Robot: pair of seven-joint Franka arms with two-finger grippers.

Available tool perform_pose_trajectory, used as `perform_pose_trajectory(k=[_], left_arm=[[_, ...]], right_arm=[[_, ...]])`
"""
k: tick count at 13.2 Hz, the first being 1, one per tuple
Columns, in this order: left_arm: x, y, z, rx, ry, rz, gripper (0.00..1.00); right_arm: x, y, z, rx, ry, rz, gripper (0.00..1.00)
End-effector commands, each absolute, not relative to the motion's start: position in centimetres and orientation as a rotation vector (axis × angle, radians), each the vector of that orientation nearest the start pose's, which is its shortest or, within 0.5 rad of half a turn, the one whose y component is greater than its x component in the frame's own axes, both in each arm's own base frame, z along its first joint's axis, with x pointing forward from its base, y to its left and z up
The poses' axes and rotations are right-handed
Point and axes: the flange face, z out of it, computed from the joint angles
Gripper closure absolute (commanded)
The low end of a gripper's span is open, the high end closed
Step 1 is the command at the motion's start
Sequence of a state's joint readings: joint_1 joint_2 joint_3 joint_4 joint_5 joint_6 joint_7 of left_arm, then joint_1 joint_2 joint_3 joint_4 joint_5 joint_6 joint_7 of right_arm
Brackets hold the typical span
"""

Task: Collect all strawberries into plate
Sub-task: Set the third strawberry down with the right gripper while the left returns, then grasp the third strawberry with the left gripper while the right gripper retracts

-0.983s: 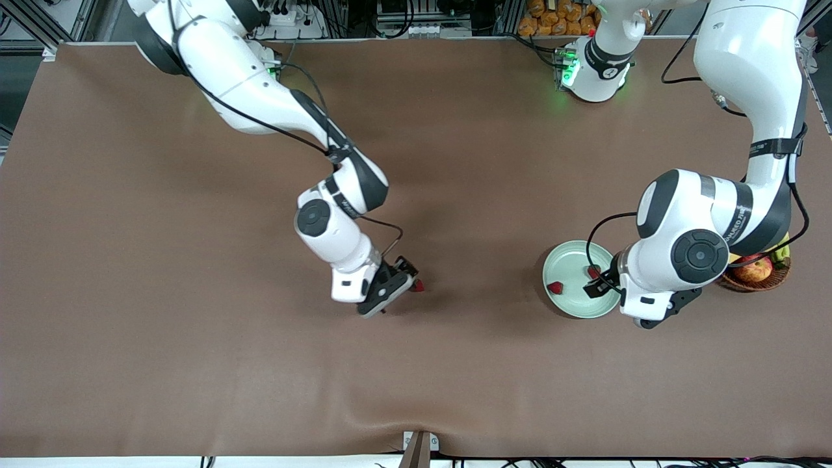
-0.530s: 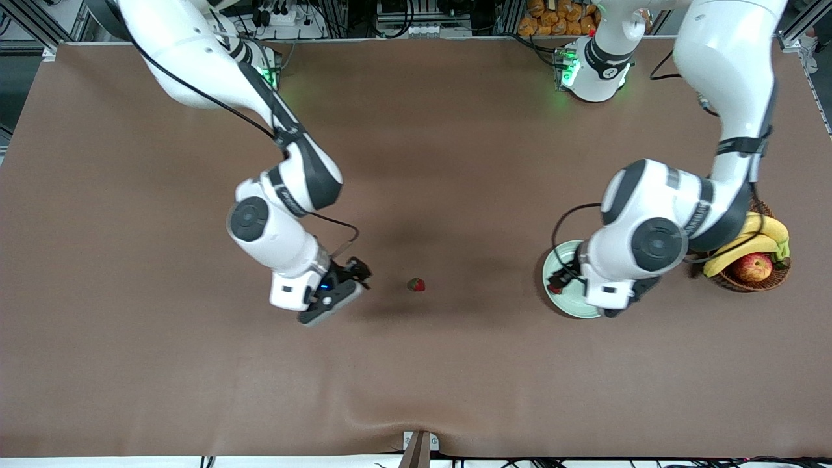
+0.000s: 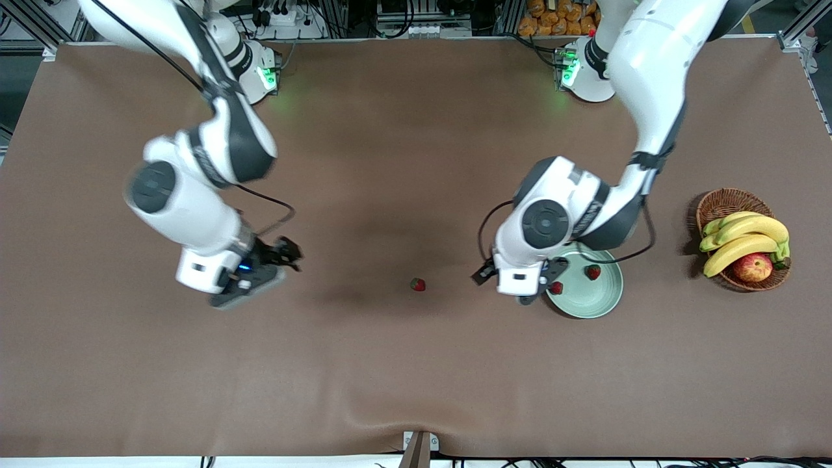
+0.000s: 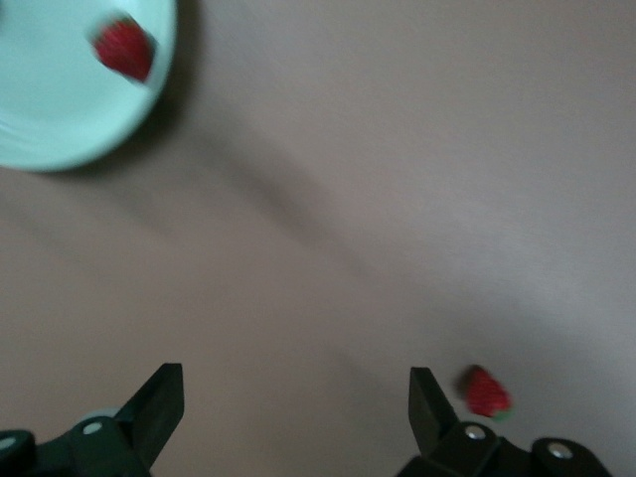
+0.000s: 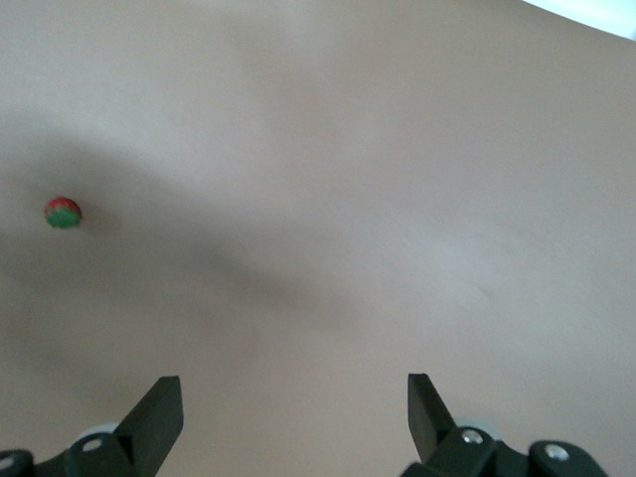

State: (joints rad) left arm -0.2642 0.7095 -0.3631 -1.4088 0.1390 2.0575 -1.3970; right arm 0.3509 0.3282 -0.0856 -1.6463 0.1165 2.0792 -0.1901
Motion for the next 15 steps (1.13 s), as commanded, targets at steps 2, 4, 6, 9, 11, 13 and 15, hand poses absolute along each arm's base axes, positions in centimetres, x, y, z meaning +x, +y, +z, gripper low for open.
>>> perform_pose_trajectory(k=[2, 4, 6, 9, 11, 13, 15], left_arm=[[63.1, -40.0, 27.9, -2.917, -1.579, 0.12, 0.02], [62.9, -41.5, 26.5, -2.906, -1.716, 0.138, 0.04], [62.2, -43.5, 25.6, -2.894, -1.81, 0.148, 0.05], [61.9, -45.6, 23.9, -2.868, -1.972, 0.165, 0.05], [61.5, -46.5, 22.2, -2.855, -2.036, 0.178, 0.06], [61.1, -47.0, 21.1, -2.851, -2.068, 0.187, 0.1], [61.0, -47.5, 20.5, -2.854, -2.124, 0.186, 0.13]], right_arm=[[61.2, 8.7, 48.9, -3.064, -0.437, -0.061, 0.0], [59.8, 5.4, 51.6, -3.111, -0.395, -0.011, 0.0], [58.0, 2.4, 54.4, -3.161, -0.355, 0.02, 0.0], [55.7, -2.5, 57.4, -3.161, -0.219, 0.049, 0.0], [54.7, -4.2, 58.4, -3.156, -0.163, 0.07, 0.0], [53.7, -3.8, 59.5, -3.152, -0.024, 0.091, 0.0], [53.0, -3.4, 60.4, -3.149, 0.06, 0.134, 0.0]])
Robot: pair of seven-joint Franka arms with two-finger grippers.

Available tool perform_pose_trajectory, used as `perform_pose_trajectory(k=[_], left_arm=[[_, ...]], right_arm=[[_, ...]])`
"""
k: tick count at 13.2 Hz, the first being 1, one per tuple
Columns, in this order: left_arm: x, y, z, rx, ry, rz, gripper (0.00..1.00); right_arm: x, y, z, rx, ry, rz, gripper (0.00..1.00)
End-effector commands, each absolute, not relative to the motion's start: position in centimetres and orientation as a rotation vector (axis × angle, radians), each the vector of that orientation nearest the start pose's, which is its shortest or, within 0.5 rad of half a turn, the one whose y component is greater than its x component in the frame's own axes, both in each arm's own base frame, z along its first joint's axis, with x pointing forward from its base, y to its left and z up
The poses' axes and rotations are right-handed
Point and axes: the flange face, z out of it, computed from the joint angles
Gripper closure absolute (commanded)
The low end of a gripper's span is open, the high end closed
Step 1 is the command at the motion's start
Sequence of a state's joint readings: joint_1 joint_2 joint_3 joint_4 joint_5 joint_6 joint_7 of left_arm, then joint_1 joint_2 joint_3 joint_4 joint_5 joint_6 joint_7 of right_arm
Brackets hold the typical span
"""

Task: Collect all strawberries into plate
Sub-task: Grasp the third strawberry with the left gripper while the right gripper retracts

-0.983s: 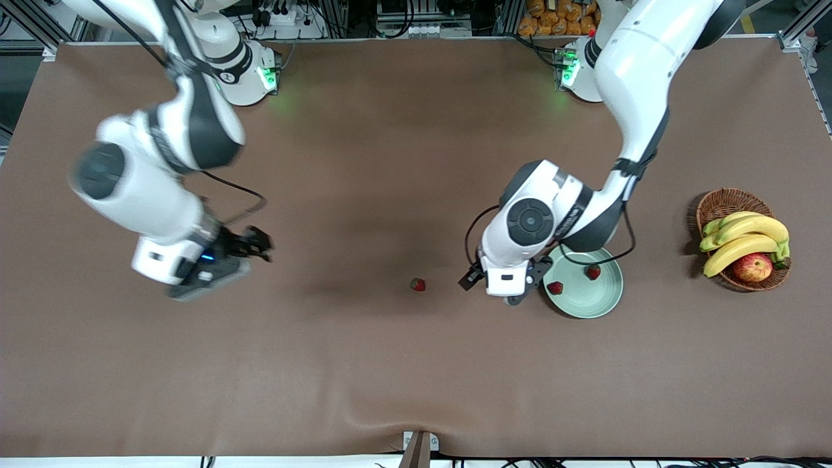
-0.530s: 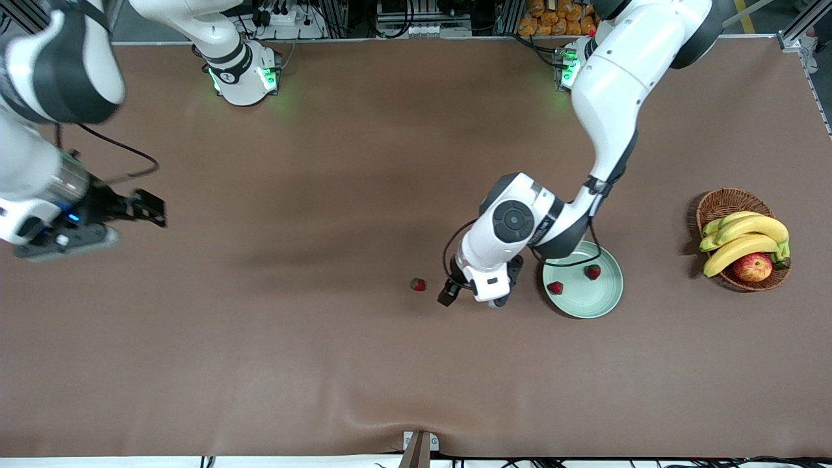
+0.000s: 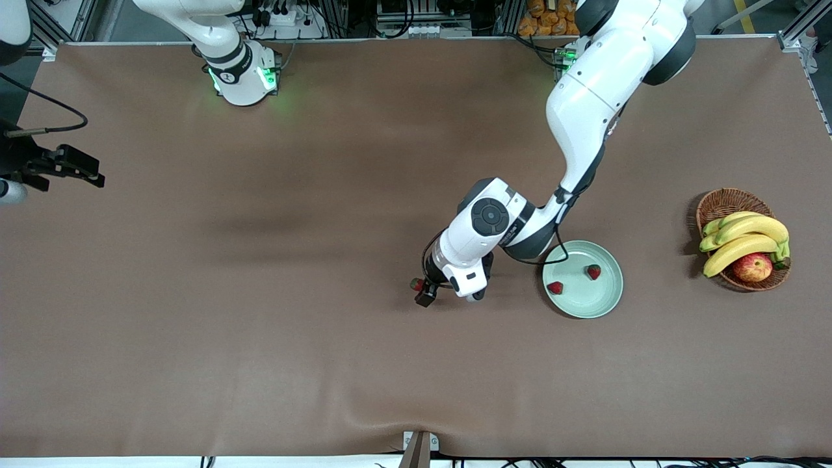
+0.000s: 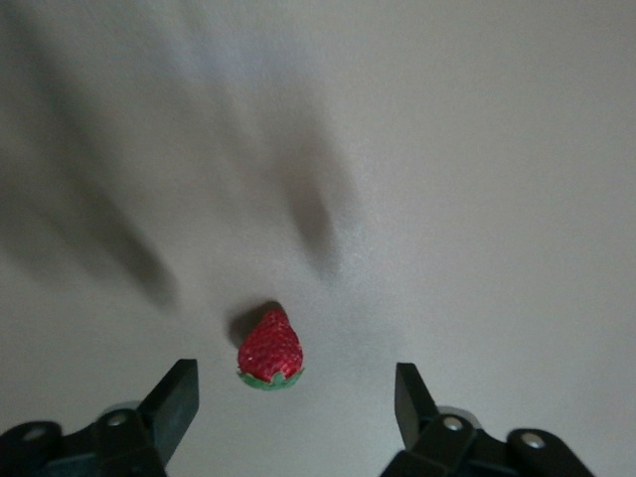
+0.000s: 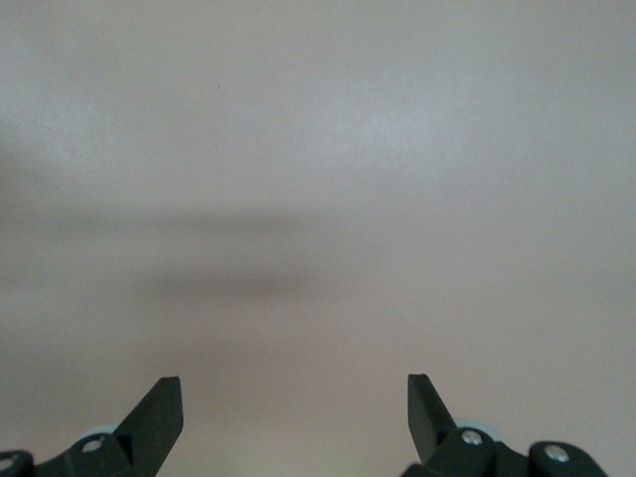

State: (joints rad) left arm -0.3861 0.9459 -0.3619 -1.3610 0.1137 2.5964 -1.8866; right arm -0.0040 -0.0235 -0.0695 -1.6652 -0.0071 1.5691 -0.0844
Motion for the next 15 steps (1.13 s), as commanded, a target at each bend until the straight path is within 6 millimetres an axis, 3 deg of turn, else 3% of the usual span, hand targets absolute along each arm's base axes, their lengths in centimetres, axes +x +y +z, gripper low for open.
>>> perform_pose_trajectory(k=[1, 8, 10, 12, 13, 15], left_arm=[[60.7, -47.9, 20.2, -2.859, -2.123, 0.188, 0.13], [59.8, -48.3, 17.6, -2.861, -2.089, 0.206, 0.17], [59.8, -48.3, 17.4, -2.859, -2.09, 0.207, 0.19], [59.7, -48.3, 17.3, -2.862, -2.084, 0.21, 0.24], [59.8, -48.3, 17.2, -2.863, -2.084, 0.207, 0.35], [59.8, -48.2, 17.0, -2.878, -2.073, 0.2, 0.72]], right_arm=[[53.0, -3.5, 61.0, -3.151, 0.063, 0.129, 0.0], [52.3, -3.6, 63.8, -3.148, 0.072, 0.143, 0.0], [52.0, -3.8, 65.6, -3.15, 0.08, 0.11, 0.0], [52.2, -4.1, 65.9, -3.165, 0.084, 0.107, 0.0], [52.3, -4.0, 66.1, -3.156, 0.084, 0.096, 0.0], [52.5, -4.1, 66.3, -3.151, 0.083, 0.071, 0.0]])
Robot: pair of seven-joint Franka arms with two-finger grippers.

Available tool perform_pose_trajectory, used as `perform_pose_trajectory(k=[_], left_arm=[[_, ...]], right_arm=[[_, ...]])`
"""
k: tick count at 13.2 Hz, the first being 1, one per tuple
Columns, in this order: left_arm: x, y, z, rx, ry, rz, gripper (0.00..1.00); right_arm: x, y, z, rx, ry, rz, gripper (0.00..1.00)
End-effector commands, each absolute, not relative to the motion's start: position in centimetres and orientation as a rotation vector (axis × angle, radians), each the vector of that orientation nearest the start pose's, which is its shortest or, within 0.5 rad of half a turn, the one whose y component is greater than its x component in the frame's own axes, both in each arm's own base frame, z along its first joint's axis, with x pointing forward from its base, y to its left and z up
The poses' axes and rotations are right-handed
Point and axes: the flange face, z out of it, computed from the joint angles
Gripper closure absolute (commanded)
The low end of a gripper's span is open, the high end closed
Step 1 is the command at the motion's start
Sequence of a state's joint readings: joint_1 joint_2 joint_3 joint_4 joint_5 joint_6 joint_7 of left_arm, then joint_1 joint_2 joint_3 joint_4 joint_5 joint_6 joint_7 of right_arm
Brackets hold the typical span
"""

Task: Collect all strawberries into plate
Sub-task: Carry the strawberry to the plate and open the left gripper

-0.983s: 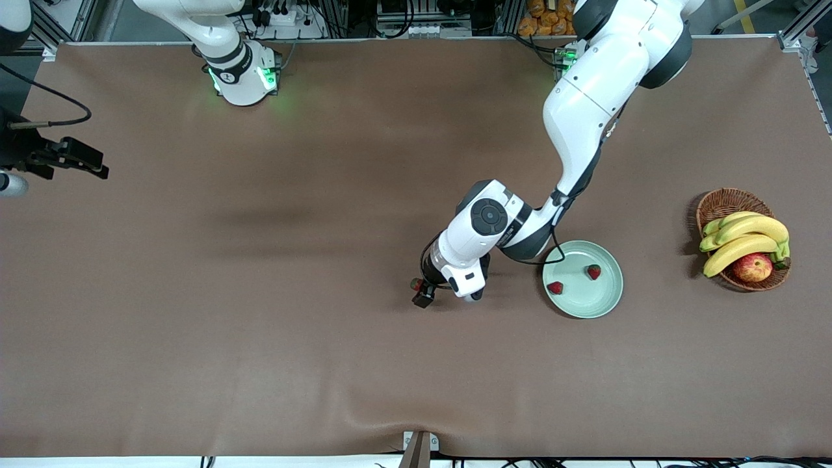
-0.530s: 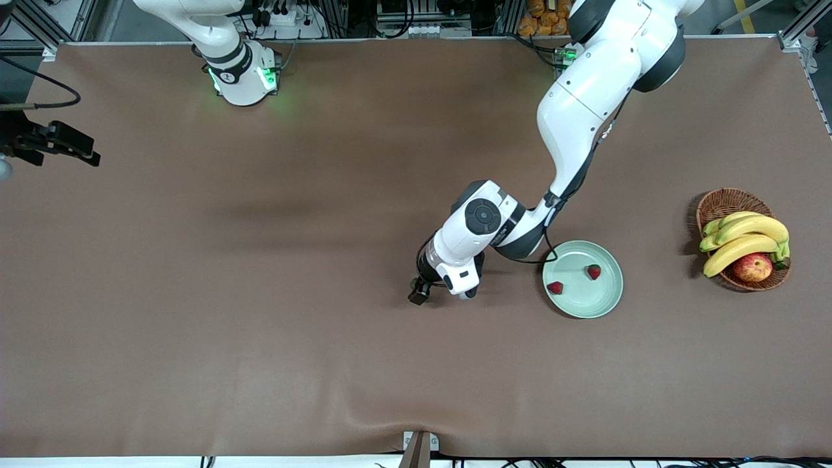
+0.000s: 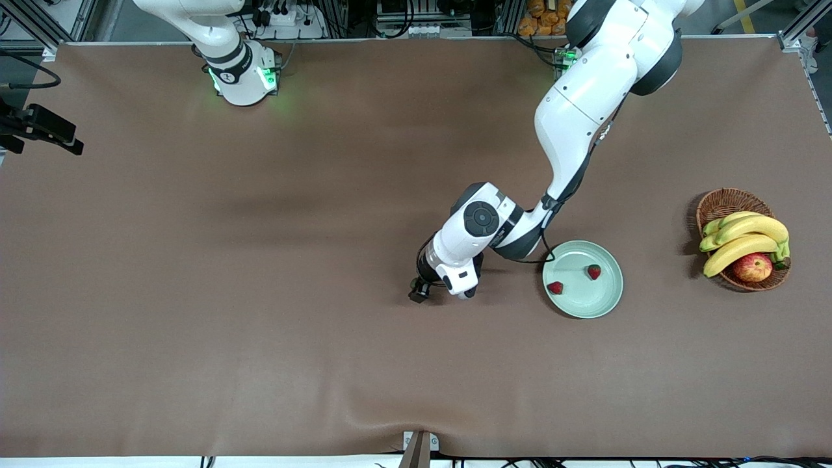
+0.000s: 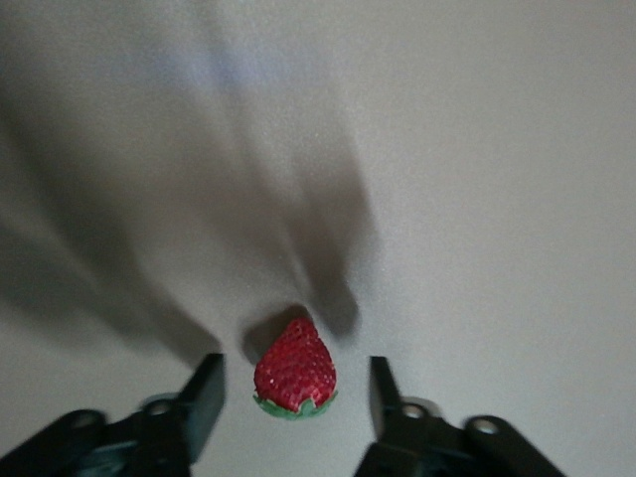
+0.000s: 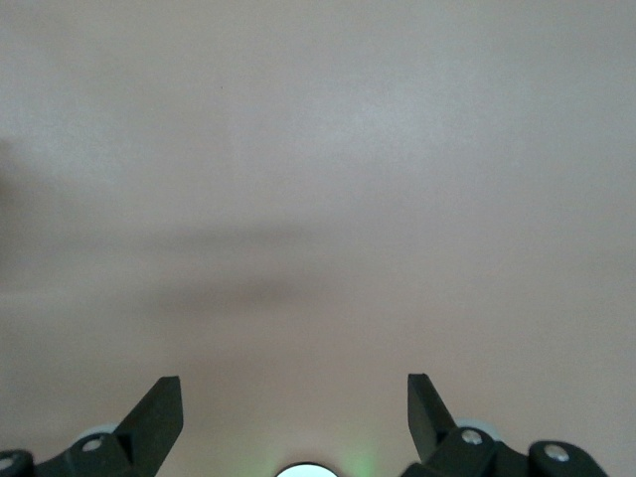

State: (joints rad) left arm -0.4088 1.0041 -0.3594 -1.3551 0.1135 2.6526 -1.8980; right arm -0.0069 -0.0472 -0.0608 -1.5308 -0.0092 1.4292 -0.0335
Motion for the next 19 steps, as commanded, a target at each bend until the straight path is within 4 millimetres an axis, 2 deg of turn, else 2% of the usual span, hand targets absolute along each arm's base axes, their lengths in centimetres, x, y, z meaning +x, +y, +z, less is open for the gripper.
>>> perform_pose_trajectory(k=[1, 2, 3, 4, 8, 11, 15, 18, 19], left_arm=[[59.7, -48.2, 16.9, -2.912, -2.027, 0.19, 0.96], [59.8, -48.3, 17.2, -2.944, -1.989, 0.174, 1.0], [60.1, -48.0, 18.1, -2.965, -1.974, 0.149, 1.0], [61.0, -47.4, 19.7, -2.975, -1.991, 0.121, 1.0], [64.5, -43.3, 26.3, -2.965, -2.037, 0.042, 1.0], [66.0, -40.4, 29.8, -2.949, -2.008, 0.036, 1.0], [66.9, -35.7, 33.3, -2.97, -1.838, 0.13, 1.0], [66.9, -30.5, 34.3, -3.028, -1.529, 0.183, 1.0], [66.4, -28.7, 34.1, -3.045, -1.421, 0.191, 1.0]], right_arm=[[52.7, -4.1, 66.3, -3.152, 0.083, 0.057, 0.0], [52.7, -4.0, 66.2, -3.152, 0.08, 0.054, 0.0], [52.7, -4.0, 66.3, -3.152, 0.08, 0.052, 0.0], [52.8, -4.0, 66.2, -3.151, 0.08, 0.052, 0.0], [52.8, -4.0, 66.3, -3.151, 0.082, 0.042, 0.0], [52.9, -3.9, 66.2, -3.151, 0.08, 0.042, 0.0], [52.9, -3.9, 66.3, -3.151, 0.08, 0.035, 0.0], [52.9, -3.9, 66.2, -3.151, 0.08, 0.037, 0.0], [53.0, -3.8, 66.2, -3.151, 0.077, 0.04, 0.0]])
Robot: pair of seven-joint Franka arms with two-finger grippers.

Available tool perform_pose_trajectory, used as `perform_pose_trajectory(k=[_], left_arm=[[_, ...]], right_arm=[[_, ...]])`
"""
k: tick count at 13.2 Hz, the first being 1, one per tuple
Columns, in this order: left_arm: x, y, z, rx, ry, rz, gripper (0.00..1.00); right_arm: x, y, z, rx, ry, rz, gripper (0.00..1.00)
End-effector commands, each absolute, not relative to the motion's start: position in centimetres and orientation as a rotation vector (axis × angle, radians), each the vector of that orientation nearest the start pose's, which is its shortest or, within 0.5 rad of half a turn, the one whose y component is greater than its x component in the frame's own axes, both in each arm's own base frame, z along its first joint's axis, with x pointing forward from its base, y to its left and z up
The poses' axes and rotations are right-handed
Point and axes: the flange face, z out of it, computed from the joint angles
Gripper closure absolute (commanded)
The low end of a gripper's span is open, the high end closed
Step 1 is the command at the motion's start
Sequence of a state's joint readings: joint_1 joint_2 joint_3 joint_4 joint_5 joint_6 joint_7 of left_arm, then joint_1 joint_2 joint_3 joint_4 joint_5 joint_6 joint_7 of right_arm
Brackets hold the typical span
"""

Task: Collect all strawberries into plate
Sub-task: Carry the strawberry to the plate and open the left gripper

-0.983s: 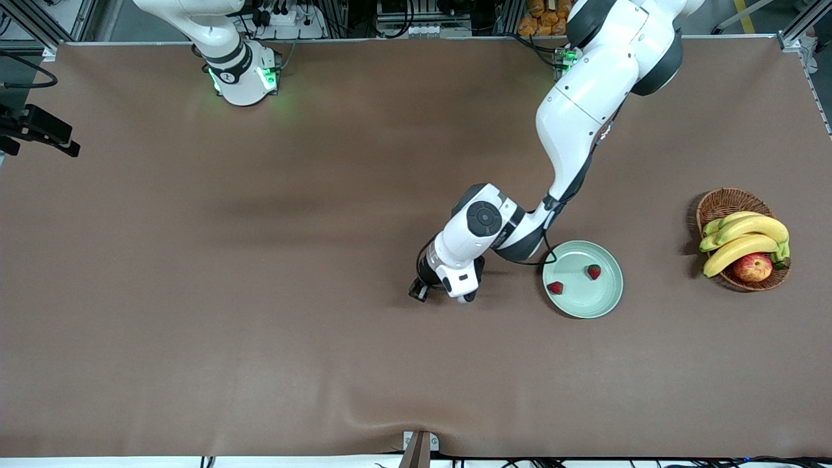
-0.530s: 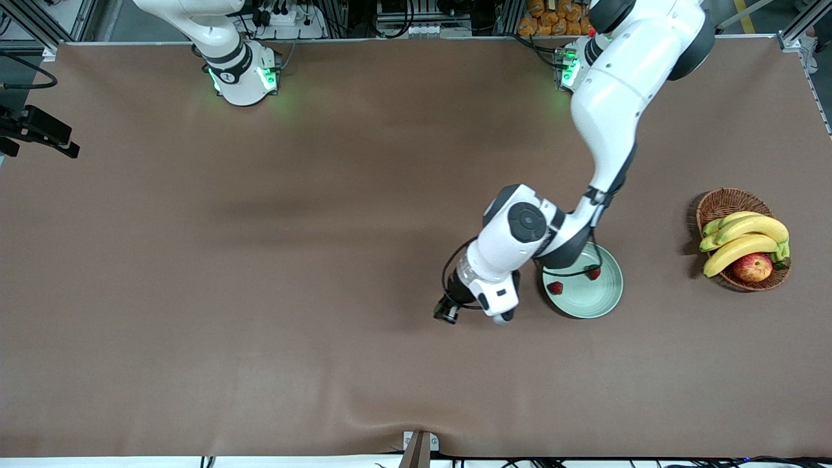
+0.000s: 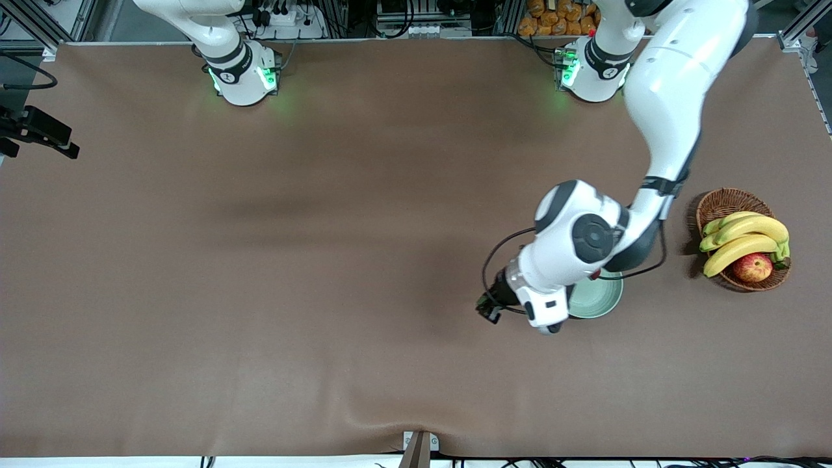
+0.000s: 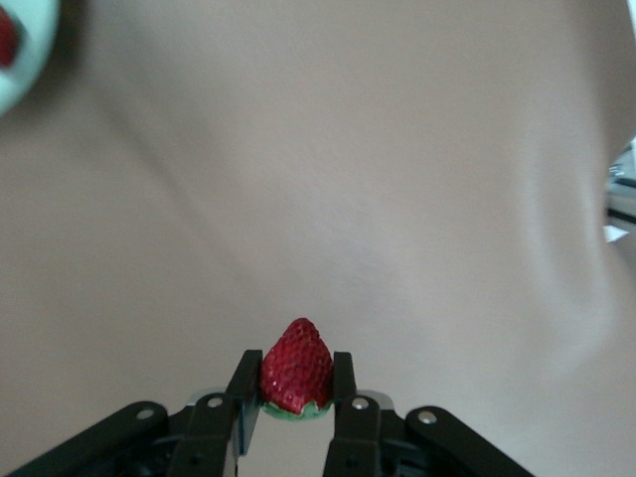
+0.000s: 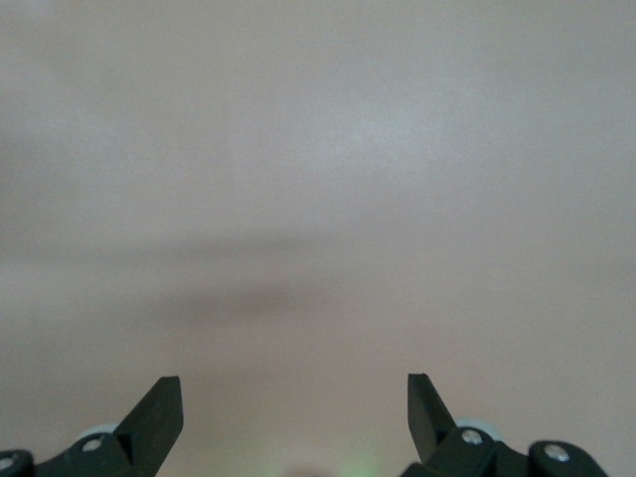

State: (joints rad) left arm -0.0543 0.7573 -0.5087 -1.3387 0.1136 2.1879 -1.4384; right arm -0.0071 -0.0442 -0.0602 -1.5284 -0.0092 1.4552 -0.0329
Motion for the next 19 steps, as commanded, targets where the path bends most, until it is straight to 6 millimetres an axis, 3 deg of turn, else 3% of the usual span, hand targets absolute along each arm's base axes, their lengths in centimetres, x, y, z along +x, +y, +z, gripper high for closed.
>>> perform_pose_trajectory(k=[1, 3, 4, 6, 10, 15, 16, 17, 18, 19], left_arm=[[65.9, -26.8, 33.7, -3.061, -1.303, 0.2, 1.0], [64.6, -22.7, 32.6, -3.111, -1.043, 0.205, 1.0], [64.4, -20.6, 32.1, -3.119, -0.985, 0.21, 1.0], [63.8, -18.6, 30.8, -3.128, -0.871, 0.23, 1.0], [64.2, -10.2, 27.7, -3.134, -0.685, 0.241, 1.0], [64.7, -7.7, 24.0, -3.146, -0.676, 0.227, 1.0], [65.1, -7.5, 23.1, -3.147, -0.652, 0.194, 0.86], [65.3, -7.5, 22.5, -3.147, -0.63, 0.174, 0.34], [65.5, -7.5, 22.6, -3.15, -0.665, 0.168, 0.0], [65.6, -7.2, 23.3, -3.149, -0.674, 0.15, 0.0]], right_arm=[[53.0, -3.8, 66.2, -3.151, 0.077, 0.04, 0.0], [53.0, -3.8, 66.2, -3.151, 0.077, 0.04, 0.0], [53.0, -3.8, 66.2, -3.152, 0.077, 0.037, 0.0], [53.0, -3.8, 66.2, -3.151, 0.077, 0.04, 0.0], [53.0, -3.6, 66.2, -3.152, 0.07, 0.04, 0.0], [53.0, -3.6, 66.2, -3.152, 0.072, 0.04, 0.0], [53.0, -3.6, 66.2, -3.152, 0.072, 0.04, 0.0], [53.0, -3.7, 66.2, -3.152, 0.075, 0.04, 0.0], [53.0, -3.7, 66.2, -3.152, 0.075, 0.037, 0.0], [53.0, -3.8, 66.2, -3.152, 0.077, 0.037, 0.0]])
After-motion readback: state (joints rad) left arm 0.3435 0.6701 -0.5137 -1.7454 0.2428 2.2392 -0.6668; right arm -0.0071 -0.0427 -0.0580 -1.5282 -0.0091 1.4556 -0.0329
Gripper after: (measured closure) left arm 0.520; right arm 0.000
